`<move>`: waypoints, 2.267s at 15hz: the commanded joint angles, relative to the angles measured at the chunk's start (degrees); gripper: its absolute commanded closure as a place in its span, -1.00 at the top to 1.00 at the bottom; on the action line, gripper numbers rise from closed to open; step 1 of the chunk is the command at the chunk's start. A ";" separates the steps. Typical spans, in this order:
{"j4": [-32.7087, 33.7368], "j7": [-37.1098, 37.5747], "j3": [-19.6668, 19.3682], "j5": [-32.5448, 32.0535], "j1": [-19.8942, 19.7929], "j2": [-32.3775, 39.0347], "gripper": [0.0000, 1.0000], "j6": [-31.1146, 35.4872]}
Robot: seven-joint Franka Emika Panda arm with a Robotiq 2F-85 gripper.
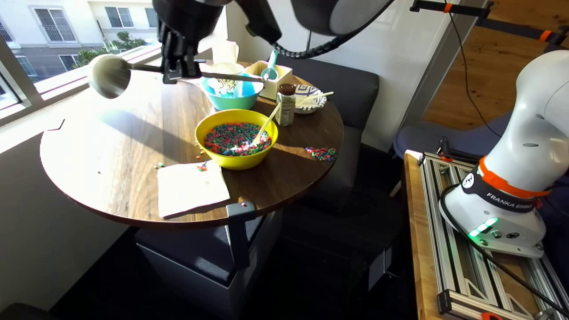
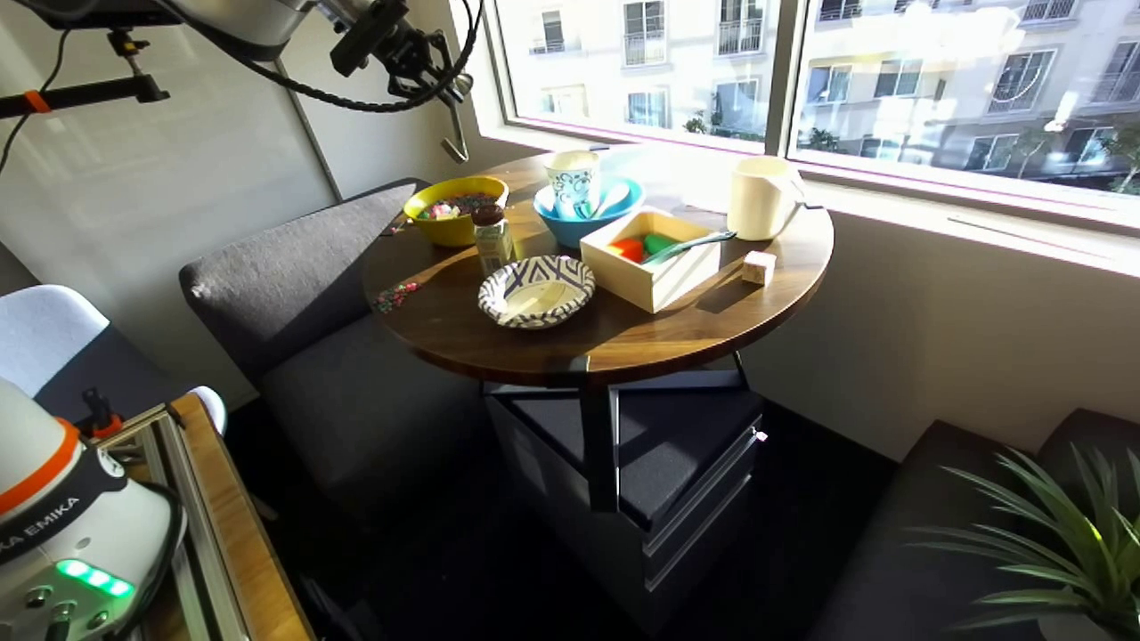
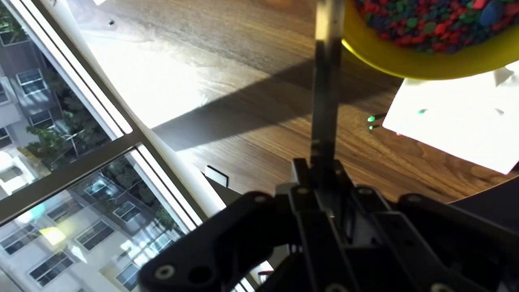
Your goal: Pick up the silver serving spoon and put it on the table, pick up the clear spice bottle and put it in the paper cup
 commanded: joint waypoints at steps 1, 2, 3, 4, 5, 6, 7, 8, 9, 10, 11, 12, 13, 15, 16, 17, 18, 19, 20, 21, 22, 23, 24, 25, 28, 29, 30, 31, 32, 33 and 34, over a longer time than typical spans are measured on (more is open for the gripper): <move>14.24 7.92 -2.50 -11.54 4.38 13.82 -0.93 -1.01; 16.24 7.74 -2.35 -8.79 4.57 15.63 -0.93 -1.81; 9.24 5.63 -2.17 -7.24 3.51 9.49 -0.70 0.05; 11.72 5.92 -2.55 -7.13 4.10 12.17 -0.70 0.07; 13.54 5.94 -2.78 -7.04 4.42 14.09 -0.70 0.11; 14.67 5.92 -2.94 -6.98 4.58 15.20 -0.70 0.13; 15.57 8.71 -4.38 -9.84 5.54 16.20 -0.93 0.38; 17.18 10.66 -5.93 -12.91 6.54 17.63 -0.93 0.75; 18.85 11.41 -6.64 -14.45 6.95 19.16 -0.93 1.33; 20.21 12.61 -7.41 -16.51 7.38 20.30 -0.93 1.39; 21.48 12.39 -7.38 -16.77 7.24 21.46 -0.93 1.51; 22.81 11.84 -7.26 -16.44 7.09 22.76 -0.93 1.08; 24.09 9.71 -6.39 -14.14 6.43 24.20 -0.93 0.73; 27.18 5.90 -5.41 -11.53 5.48 27.77 -0.93 2.20; 29.07 3.05 -4.70 -9.97 5.02 29.65 -0.93 2.96; 30.88 0.15 -4.26 -8.32 4.73 31.33 -0.93 2.67; 32.65 -2.92 -3.98 -6.72 4.51 32.87 -0.93 2.16; 34.39 -6.23 -3.59 -4.62 4.20 34.19 -0.93 1.16; 36.16 -8.81 -3.69 -2.80 4.24 35.37 -0.93 -0.17; 38.28 -11.00 -3.96 -1.00 4.23 36.66 -0.93 -1.71; 39.95 -12.67 -4.69 0.12 4.49 37.52 -0.93 -3.63; 41.50 -14.23 -5.33 1.04 4.78 38.13 -0.93 -6.01; 42.45 -15.68 -5.72 1.90 4.69 38.40 -0.93 -8.37; 43.71 -17.24 -5.40 3.50 4.27 38.92 -0.93 -10.38; 46.01 -20.32 -5.28 7.54 3.67 40.31 -0.93 -14.15; 46.30 -20.70 -5.36 8.73 3.64 40.65 -0.93 -14.68; 46.64 -20.96 -5.48 9.75 3.66 41.07 -0.93 -15.06; 47.09 -20.88 -5.66 10.67 3.70 41.57 -0.93 -15.03; 47.42 -20.61 -5.83 11.62 3.75 41.97 -0.93 -15.09; 47.60 -20.18 -6.12 12.31 3.87 42.28 -0.93 -14.84; 47.86 -19.87 -6.34 13.10 3.99 42.53 -0.20 -14.87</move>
